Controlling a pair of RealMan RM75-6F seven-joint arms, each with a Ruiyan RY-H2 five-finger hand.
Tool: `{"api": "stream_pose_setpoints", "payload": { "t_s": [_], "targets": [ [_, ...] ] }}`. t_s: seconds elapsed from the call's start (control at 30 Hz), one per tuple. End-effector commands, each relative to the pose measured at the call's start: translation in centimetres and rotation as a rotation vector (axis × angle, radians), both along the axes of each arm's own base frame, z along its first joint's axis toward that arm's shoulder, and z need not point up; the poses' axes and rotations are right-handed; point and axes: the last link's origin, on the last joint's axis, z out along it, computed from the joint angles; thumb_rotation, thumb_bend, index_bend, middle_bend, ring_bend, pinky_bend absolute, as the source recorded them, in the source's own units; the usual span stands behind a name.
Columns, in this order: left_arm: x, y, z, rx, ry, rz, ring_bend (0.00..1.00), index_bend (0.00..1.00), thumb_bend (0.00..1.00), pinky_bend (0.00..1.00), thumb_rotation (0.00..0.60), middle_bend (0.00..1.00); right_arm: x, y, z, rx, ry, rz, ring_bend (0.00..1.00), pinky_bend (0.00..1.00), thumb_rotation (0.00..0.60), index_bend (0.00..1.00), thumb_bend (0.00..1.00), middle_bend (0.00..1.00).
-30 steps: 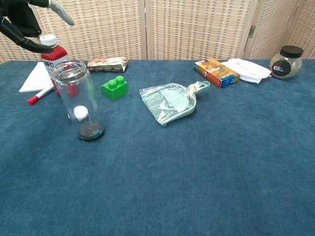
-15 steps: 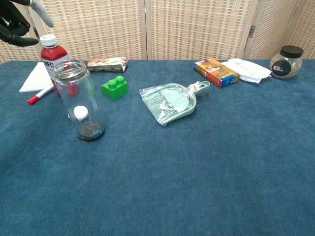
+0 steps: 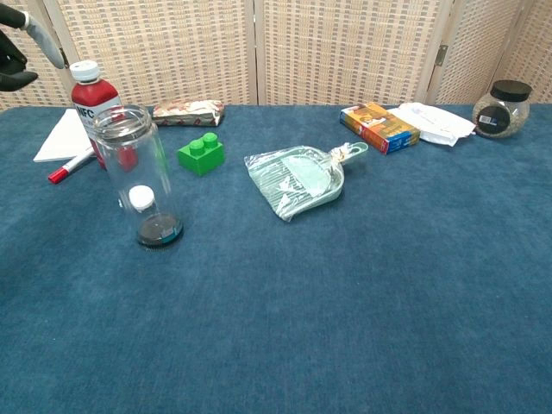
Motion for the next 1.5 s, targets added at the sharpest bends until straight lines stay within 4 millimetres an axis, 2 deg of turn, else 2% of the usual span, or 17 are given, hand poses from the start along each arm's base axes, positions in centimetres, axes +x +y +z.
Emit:
{"api": "stream_pose_setpoints", "payload": {
  "t_s": [0.03, 0.33, 0.47, 0.77, 1.1, 1.3, 1.5],
  "targets": [
    [-0.3, -0.2, 0.0, -0.002, -0.005, 0.01, 0.8, 0.38, 0.47, 1.0, 0.6, 0.81, 0.0, 0.0, 0.0, 0.002, 0.001, -0.001, 0.24, 0.33, 0.6, 0.26, 0.25, 0.37],
    [0.2, -0.6, -0.1, -0.044, -0.09, -0.028, 0.93, 0.38, 0.56, 1.0, 0.6, 0.96, -0.1, 0.1, 0.0, 0.004, 0.0, -0.007, 0.24, 0.33, 0.6, 0.26, 0.25, 0.37],
    [0.4, -0.7, -0.3, -0.066, -0.093, -0.043, 0.95, 0.39, 0.58, 1.0, 0.6, 0.99, -0.2, 0.1, 0.1, 0.001, -0.002, -0.01, 0.24, 0.33, 0.6, 0.26, 0.25, 0.37],
    [1.4, -1.0, -0.7, -0.129, -0.12, -0.084, 0.98, 0.39, 0.62, 1.0, 0.6, 1.0, -0.3, 0.0, -0.1, 0.009, -0.004, -0.012, 0.24, 0.33, 0.6, 0.26, 0.25, 0.37],
    [2.9, -1.3, -2.1, -0.278, -0.141, -0.156, 1.0, 0.34, 0.66, 1.0, 0.6, 1.0, -0.2, 0.0, 0.0, 0.006, -0.007, -0.013, 0.24, 0.33, 0.6, 0.26, 0.25, 0.37],
    [3.6, -1.4, -3.1, -0.326, -0.116, -0.184, 1.0, 0.28, 0.66, 1.0, 0.6, 1.0, -0.3, 0.2, 0.1, 0.002, -0.008, -0.013, 0.24, 0.33, 0.6, 0.26, 0.25, 0.37],
    [4.0, -1.4, -3.5, -0.337, -0.083, -0.197, 1.0, 0.27, 0.66, 1.0, 0.6, 1.0, -0.5, 0.4, 0.1, 0.0, -0.01, -0.019, 0.24, 0.33, 0.6, 0.26, 0.25, 0.37]
  ]
}}
